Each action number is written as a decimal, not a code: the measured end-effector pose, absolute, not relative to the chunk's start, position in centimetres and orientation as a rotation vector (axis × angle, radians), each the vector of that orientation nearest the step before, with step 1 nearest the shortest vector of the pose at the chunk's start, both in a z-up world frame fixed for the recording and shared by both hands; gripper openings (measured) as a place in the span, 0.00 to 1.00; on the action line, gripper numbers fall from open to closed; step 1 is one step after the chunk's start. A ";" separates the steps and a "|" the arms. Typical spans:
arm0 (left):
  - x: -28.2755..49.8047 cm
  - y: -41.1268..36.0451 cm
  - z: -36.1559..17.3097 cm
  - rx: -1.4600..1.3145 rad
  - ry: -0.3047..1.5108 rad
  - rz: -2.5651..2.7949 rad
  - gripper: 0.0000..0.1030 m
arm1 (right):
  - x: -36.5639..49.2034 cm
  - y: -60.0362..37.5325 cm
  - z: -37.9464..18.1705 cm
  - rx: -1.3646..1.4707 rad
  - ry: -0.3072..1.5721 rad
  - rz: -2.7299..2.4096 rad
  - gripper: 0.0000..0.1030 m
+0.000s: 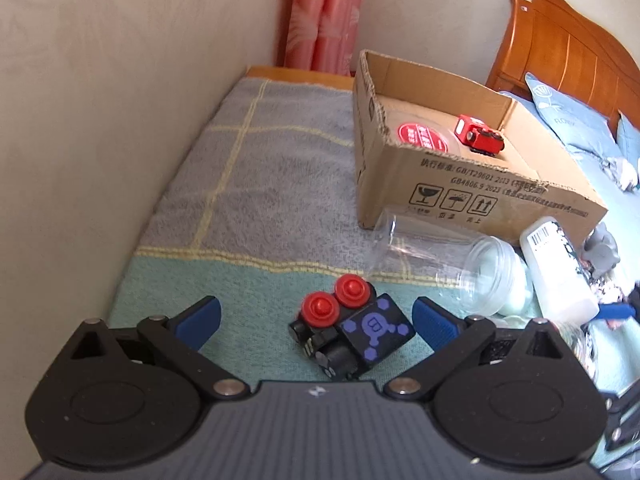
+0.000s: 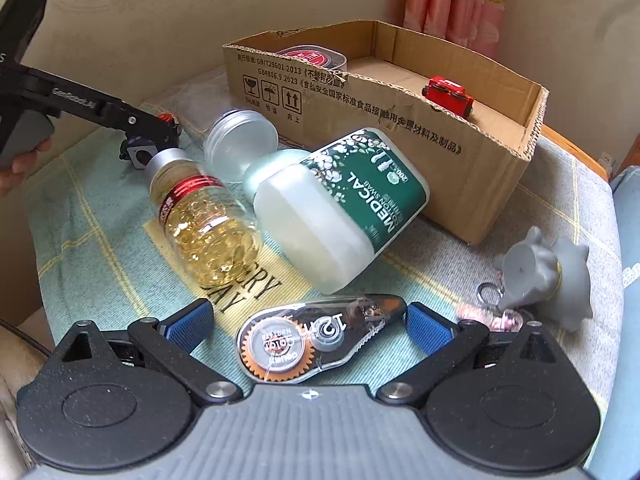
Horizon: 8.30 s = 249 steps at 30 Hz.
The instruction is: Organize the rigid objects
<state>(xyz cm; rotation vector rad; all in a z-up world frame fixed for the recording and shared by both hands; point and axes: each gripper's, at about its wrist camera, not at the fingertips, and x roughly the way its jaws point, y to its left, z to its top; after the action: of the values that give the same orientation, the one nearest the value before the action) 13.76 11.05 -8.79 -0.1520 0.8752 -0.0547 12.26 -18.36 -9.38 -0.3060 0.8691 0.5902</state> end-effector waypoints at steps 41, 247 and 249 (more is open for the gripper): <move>12.2 9.7 -10.1 0.026 0.815 -0.150 0.85 | 11.0 -18.5 -9.7 -0.260 0.813 0.527 1.00; 10.2 1.3 -10.1 0.121 0.875 -0.281 1.00 | 9.7 -21.3 -7.9 -0.302 0.734 0.542 1.00; 10.1 1.3 -10.2 0.120 0.873 -0.279 1.00 | 10.8 -21.2 -7.5 -0.322 0.723 0.575 1.00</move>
<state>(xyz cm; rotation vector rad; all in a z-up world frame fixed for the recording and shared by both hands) 10.11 1.25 -10.16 0.1198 0.8734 -0.2785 10.76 -21.20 -7.51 -0.3221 0.7235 0.5747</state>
